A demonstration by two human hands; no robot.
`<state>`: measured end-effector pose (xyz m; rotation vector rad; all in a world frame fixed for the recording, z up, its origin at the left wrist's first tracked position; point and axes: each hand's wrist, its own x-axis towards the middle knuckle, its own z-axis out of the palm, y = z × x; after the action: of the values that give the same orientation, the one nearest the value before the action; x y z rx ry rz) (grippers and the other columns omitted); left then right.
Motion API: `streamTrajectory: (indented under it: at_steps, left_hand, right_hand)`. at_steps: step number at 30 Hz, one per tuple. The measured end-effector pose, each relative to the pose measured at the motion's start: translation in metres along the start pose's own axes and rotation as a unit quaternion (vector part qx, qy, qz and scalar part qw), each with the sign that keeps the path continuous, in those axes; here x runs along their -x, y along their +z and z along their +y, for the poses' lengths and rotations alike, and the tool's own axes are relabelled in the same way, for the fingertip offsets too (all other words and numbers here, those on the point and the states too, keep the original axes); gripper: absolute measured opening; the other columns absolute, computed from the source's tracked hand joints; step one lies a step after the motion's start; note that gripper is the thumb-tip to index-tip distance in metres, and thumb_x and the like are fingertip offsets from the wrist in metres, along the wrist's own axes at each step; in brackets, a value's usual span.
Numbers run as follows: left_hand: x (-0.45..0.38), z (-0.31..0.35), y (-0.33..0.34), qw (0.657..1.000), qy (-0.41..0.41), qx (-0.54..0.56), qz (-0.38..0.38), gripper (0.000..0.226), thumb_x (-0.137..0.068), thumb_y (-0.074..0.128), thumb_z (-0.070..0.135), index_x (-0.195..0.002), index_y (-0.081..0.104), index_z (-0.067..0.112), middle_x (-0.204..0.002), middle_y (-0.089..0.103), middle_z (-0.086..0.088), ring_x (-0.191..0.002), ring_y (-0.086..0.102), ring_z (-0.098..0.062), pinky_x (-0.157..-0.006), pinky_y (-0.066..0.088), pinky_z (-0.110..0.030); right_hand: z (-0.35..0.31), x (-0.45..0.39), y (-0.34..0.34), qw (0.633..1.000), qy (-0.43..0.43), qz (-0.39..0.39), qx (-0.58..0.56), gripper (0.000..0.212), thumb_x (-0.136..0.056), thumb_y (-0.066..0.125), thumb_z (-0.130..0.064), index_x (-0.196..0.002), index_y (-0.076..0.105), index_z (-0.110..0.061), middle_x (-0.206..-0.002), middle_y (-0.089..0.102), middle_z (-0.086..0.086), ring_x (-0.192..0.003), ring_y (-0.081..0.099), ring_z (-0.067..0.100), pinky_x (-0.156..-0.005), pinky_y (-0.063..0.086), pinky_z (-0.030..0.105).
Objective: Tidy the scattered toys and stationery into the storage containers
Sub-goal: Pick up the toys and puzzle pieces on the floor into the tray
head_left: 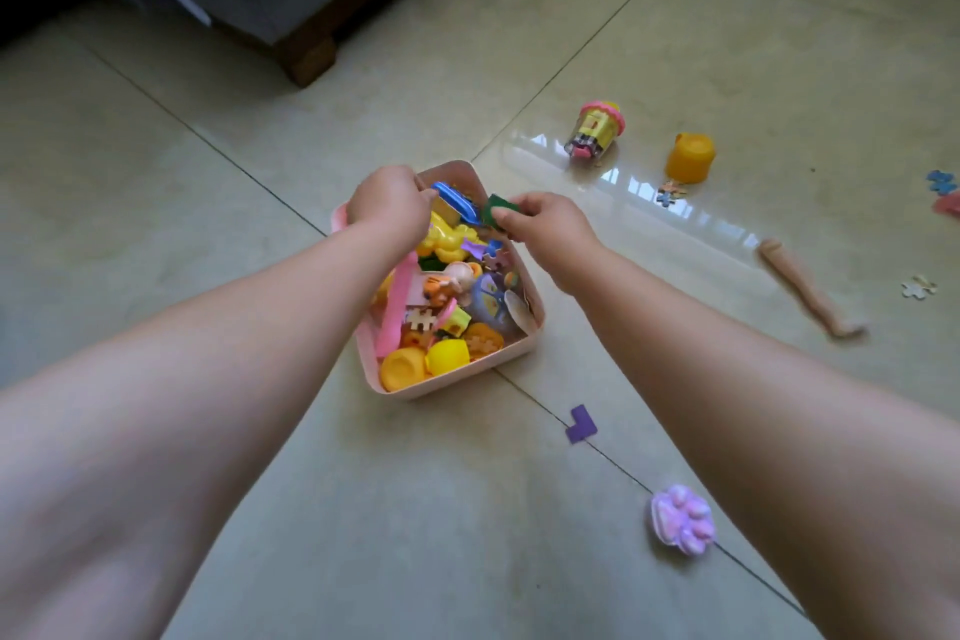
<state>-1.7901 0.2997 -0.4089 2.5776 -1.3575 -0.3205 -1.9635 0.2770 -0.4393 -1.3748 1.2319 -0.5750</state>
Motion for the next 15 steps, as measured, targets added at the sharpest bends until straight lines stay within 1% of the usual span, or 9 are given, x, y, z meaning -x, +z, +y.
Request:
streamTrajectory:
  at_steps: [1,2,3,5,7,9,11,13,15]
  left_hand:
    - [0.0,-0.001,-0.001,1.0,-0.006,-0.017,-0.002,0.023,-0.093,0.056,0.037,-0.102,0.069,0.02,-0.106,0.069,-0.009,-0.105,0.061,-0.032,-0.078,0.044,-0.032]
    - [0.001,0.001,-0.003,1.0,-0.008,-0.025,0.002,0.025,-0.093,0.056,0.037,-0.103,0.07,0.02,-0.108,0.068,-0.01,-0.107,0.06,-0.033,-0.079,0.045,-0.033]
    - [0.002,0.004,-0.003,1.0,-0.001,-0.026,0.009,0.026,-0.093,0.057,0.037,-0.106,0.069,0.019,-0.11,0.068,-0.011,-0.108,0.059,-0.034,-0.081,0.046,-0.034]
    - [0.003,0.014,-0.002,0.999,0.034,-0.01,0.02,0.027,-0.092,0.057,0.035,-0.111,0.066,0.018,-0.114,0.064,-0.013,-0.113,0.055,-0.035,-0.087,0.046,-0.036]
    - [0.004,0.026,0.002,0.997,0.069,0.013,0.019,0.032,-0.092,0.057,0.034,-0.119,0.059,0.019,-0.119,0.06,-0.013,-0.117,0.051,-0.034,-0.092,0.043,-0.038]
    - [0.007,0.038,0.007,0.994,0.103,0.027,0.008,0.04,-0.091,0.058,0.035,-0.128,0.051,0.021,-0.124,0.059,-0.012,-0.121,0.048,-0.033,-0.095,0.041,-0.038]
    - [0.007,0.061,0.02,0.989,0.145,0.021,-0.015,0.051,-0.092,0.059,0.035,-0.137,0.042,0.021,-0.132,0.053,-0.012,-0.126,0.044,-0.033,-0.1,0.039,-0.038]
    - [0.007,0.083,0.031,0.982,0.186,0.007,-0.032,0.058,-0.092,0.058,0.035,-0.144,0.034,0.022,-0.139,0.045,-0.013,-0.131,0.038,-0.033,-0.103,0.037,-0.039]
    - [0.003,0.102,0.039,0.973,0.224,0.004,-0.051,0.063,-0.093,0.057,0.034,-0.148,0.027,0.024,-0.144,0.039,-0.012,-0.135,0.033,-0.032,-0.104,0.036,-0.041]
  right_hand:
    - [-0.003,0.002,0.003,1.0,-0.008,-0.017,0.011,0.023,-0.092,0.064,-0.029,-0.107,0.07,-0.012,-0.091,0.068,0.001,-0.077,0.06,0.011,-0.06,0.045,0.019]
    - [-0.003,0.003,0.004,1.0,-0.009,-0.018,0.021,0.025,-0.092,0.063,-0.032,-0.109,0.069,-0.014,-0.096,0.068,0.0,-0.083,0.06,0.011,-0.061,0.045,0.02]
    - [0.001,0.002,0.0,1.0,-0.004,0.003,0.026,0.025,-0.092,0.062,-0.033,-0.11,0.068,-0.016,-0.101,0.067,-0.001,-0.088,0.06,0.013,-0.064,0.045,0.023]
    - [0.018,-0.005,-0.018,0.996,0.025,0.079,0.041,0.023,-0.092,0.061,-0.032,-0.11,0.066,-0.019,-0.109,0.066,0.002,-0.093,0.06,0.017,-0.074,0.044,0.025]
    - [0.036,-0.01,-0.042,0.988,0.062,0.118,0.073,0.024,-0.09,0.06,-0.028,-0.113,0.062,-0.022,-0.113,0.065,0.005,-0.095,0.06,0.021,-0.078,0.045,0.027]
    - [0.049,-0.013,-0.064,0.979,0.097,0.136,0.119,0.032,-0.087,0.058,-0.026,-0.119,0.057,-0.025,-0.12,0.059,0.008,-0.102,0.06,0.027,-0.082,0.048,0.03]
    - [0.059,-0.024,-0.09,0.961,0.115,0.187,0.17,0.04,-0.084,0.056,-0.021,-0.124,0.053,-0.026,-0.126,0.051,0.01,-0.111,0.055,0.031,-0.091,0.048,0.035]
    - [0.061,-0.034,-0.11,0.935,0.099,0.236,0.244,0.046,-0.085,0.054,-0.017,-0.13,0.049,-0.024,-0.131,0.043,0.013,-0.12,0.046,0.035,-0.1,0.041,0.038]
    - [0.057,-0.047,-0.128,0.915,0.057,0.252,0.31,0.051,-0.087,0.055,-0.016,-0.136,0.044,-0.024,-0.136,0.038,0.014,-0.124,0.039,0.037,-0.104,0.034,0.038]
